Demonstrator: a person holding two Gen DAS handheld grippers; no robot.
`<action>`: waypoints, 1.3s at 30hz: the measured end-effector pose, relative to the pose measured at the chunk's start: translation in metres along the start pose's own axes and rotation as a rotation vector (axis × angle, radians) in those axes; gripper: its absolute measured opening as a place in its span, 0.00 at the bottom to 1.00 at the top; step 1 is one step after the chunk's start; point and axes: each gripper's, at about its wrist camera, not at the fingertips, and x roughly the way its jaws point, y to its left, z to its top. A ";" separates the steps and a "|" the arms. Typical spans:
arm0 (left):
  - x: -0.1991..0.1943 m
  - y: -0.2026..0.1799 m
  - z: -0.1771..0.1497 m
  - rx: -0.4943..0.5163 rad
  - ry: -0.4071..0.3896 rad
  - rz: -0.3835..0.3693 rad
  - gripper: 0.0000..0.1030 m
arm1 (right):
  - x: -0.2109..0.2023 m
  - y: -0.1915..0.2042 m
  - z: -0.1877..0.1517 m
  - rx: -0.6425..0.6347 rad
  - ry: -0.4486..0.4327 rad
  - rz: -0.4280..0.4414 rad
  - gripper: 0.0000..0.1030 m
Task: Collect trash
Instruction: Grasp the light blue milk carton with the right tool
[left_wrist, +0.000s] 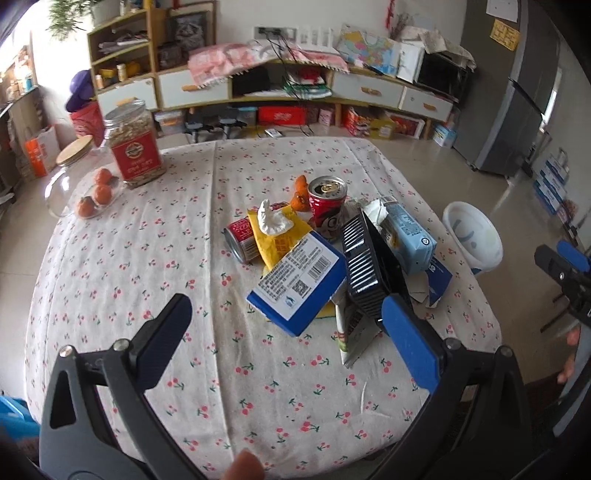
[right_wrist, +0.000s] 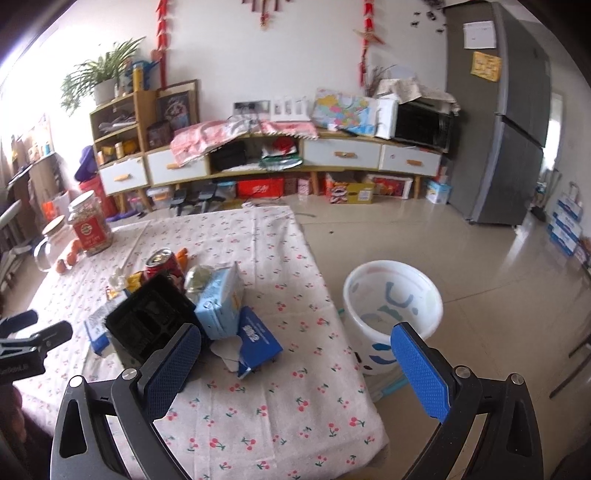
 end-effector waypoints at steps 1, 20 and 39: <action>0.003 0.003 0.005 0.006 0.021 -0.015 0.99 | 0.004 0.001 0.006 0.000 0.022 0.030 1.00; 0.068 0.057 0.034 -0.052 0.204 -0.168 0.90 | 0.150 0.030 0.037 0.066 0.437 0.301 0.98; 0.068 0.036 0.030 0.115 0.222 -0.213 0.87 | 0.188 0.040 0.035 0.070 0.465 0.335 0.41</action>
